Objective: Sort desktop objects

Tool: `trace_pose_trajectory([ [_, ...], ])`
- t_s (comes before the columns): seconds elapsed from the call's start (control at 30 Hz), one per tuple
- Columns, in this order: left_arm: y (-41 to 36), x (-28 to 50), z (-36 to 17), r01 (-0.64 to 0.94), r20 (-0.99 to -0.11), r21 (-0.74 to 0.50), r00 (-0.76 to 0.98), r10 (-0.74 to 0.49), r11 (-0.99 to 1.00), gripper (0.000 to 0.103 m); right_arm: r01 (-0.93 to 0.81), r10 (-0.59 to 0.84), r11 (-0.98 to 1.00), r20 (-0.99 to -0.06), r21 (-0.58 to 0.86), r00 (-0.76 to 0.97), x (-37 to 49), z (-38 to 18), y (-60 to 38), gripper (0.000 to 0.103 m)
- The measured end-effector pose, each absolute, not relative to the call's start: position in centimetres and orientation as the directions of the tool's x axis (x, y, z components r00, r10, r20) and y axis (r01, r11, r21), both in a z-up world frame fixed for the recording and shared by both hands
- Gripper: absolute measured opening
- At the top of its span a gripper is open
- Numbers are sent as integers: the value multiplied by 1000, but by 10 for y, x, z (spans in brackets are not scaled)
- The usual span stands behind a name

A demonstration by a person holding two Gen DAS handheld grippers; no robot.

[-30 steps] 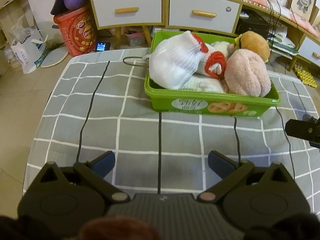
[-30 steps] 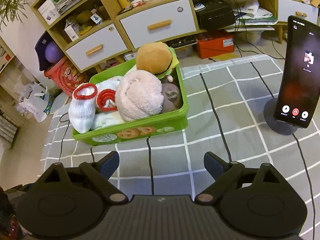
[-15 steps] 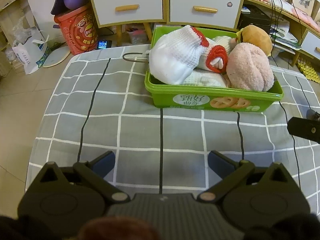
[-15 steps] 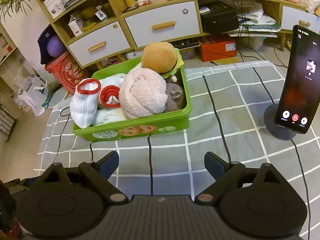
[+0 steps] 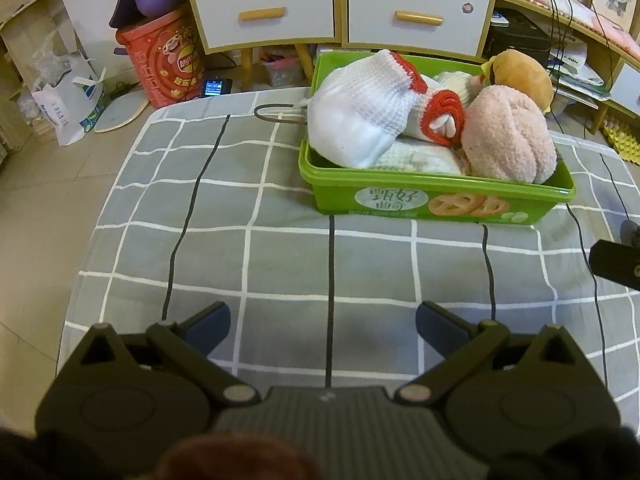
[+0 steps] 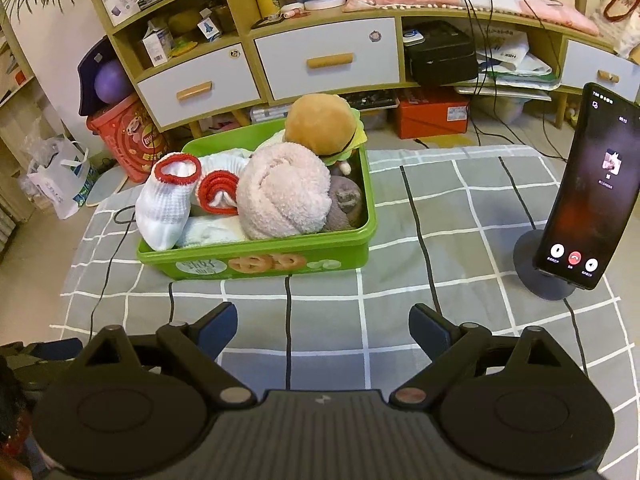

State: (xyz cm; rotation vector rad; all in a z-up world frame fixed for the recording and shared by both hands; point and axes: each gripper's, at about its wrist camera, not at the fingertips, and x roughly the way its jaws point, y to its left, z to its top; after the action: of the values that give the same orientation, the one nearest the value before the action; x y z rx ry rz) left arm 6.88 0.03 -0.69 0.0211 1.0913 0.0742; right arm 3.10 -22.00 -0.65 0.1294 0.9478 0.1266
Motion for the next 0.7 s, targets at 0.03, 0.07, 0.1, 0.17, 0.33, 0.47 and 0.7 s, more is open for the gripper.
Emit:
trace_pose_trajectory([
  [0.03,0,69,-7,-49,-885,56,460,72,997,102,-53,163,985,-800,162,577,31,-6,-220,94],
  [0.07,0,69,-7,-50,-885,56,460,73,997,102,-55,162,986,-800,160,577,30,-6,-219,94],
  [0.1,0,68,-6,-51,-884,57,462,74,997,102,-57,161,986,-800,158,578,30,-6,-219,94],
  [0.17,0,68,-5,-53,-882,58,466,76,997,102,-62,161,986,-800,154,578,29,-6,-218,94],
  [0.33,1,67,-4,-65,-875,63,475,87,996,102,-73,164,986,-799,150,578,28,-5,-216,94],
  [0.47,1,66,-2,-72,-869,65,487,92,995,102,-73,160,987,-802,144,576,28,-6,-216,94],
  [0.7,3,66,-1,-82,-864,66,494,98,994,102,-75,155,988,-806,136,571,29,-8,-215,94],
])
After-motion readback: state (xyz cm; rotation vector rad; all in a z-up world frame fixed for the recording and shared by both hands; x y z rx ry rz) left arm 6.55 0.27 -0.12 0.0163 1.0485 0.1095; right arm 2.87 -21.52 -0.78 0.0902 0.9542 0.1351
